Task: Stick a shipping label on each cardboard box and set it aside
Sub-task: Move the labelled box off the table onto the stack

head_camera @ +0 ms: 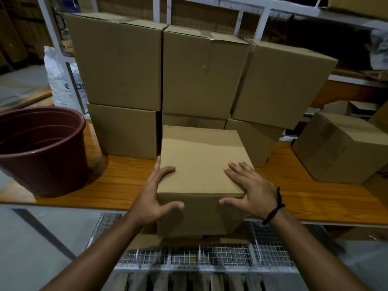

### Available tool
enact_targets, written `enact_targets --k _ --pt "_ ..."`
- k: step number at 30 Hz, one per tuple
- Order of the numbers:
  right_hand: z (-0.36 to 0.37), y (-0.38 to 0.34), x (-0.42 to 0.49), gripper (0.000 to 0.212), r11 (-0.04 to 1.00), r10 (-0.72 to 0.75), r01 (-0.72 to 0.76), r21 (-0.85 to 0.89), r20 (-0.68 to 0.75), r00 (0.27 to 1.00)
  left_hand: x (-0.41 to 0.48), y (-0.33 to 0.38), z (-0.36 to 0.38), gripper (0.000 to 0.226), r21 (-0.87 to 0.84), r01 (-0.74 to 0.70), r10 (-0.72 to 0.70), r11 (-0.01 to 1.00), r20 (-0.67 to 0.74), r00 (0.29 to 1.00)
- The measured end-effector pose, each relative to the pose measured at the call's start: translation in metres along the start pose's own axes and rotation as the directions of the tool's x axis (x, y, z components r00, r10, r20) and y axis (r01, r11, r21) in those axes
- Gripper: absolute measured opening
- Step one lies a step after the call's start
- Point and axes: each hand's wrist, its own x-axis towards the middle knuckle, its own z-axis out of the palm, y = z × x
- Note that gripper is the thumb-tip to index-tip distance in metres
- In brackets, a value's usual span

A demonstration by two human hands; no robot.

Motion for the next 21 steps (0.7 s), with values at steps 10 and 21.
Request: enact_targets --k 10,21 --pt "-0.028 -0.035 0.006 0.108 0.994 -0.106 0.106 0.014 0.043 0.993 0.022 0.076 -0.006 0.081 0.367 -0.118 0.129 0.923 -0.004 0.992" --pt "-0.062 0.009 0.004 0.118 0.967 -0.145 0.107 0.233 0.152 0.978 -0.009 -0.001 0.006 0.127 0.293 0.124 -0.209 0.948 0.280 0.937"
